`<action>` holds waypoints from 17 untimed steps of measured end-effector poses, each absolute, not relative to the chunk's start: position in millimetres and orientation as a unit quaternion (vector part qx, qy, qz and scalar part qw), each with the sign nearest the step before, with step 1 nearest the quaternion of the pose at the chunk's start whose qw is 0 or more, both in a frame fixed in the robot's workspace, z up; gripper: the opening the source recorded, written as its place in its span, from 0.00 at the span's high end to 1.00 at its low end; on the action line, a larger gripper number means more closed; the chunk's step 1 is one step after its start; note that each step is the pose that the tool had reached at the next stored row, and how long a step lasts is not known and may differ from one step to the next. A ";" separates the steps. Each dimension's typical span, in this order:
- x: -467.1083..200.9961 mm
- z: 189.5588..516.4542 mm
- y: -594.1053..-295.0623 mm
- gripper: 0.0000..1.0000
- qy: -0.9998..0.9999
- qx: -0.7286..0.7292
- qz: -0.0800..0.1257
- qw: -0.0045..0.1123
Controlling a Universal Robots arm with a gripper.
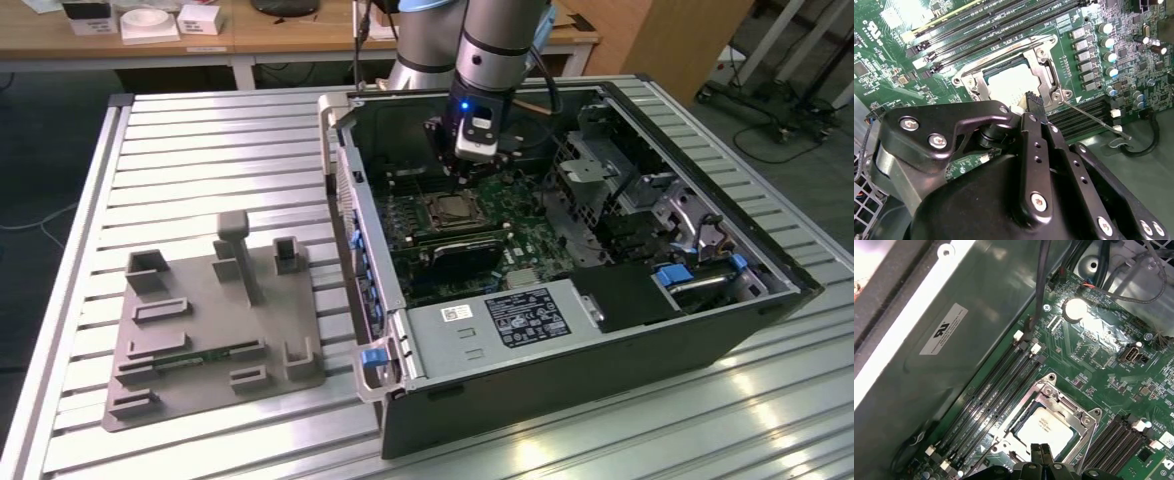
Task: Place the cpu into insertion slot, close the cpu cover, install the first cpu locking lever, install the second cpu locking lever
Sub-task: 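Install the first cpu locking lever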
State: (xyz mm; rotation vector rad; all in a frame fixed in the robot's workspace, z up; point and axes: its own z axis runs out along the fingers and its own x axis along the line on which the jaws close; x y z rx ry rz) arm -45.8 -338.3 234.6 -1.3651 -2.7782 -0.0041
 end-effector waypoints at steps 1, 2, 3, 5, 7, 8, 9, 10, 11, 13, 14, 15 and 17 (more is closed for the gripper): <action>-45.8 234.6 -338.3 0.90 -0.898 -0.440 -0.001 0.023; -45.8 234.6 -338.3 0.90 -0.898 -0.439 -0.001 0.023; -45.8 234.6 -338.3 0.90 -0.898 -0.439 -0.001 0.023; -45.8 234.6 -338.3 0.90 -0.898 -0.439 -0.001 0.023; -45.8 234.6 -338.3 0.90 -0.898 -0.439 -0.001 0.023; -45.8 234.5 -338.3 0.90 -0.898 -0.439 -0.001 0.023; -45.8 234.6 -338.3 0.90 -0.898 -0.439 -0.001 0.023; -45.8 234.6 -338.3 0.90 -0.898 -0.439 -0.001 0.023; -45.8 234.5 -338.3 0.90 -0.898 -0.438 -0.001 0.023; -45.8 234.6 -338.3 0.90 -0.898 -0.438 -0.001 0.023; -45.8 234.6 -338.3 0.90 -0.898 -0.438 -0.001 0.023; -45.8 234.6 -338.3 0.90 -0.899 -0.438 -0.001 0.023; -45.8 234.6 -338.3 0.90 -0.900 -0.435 -0.001 0.023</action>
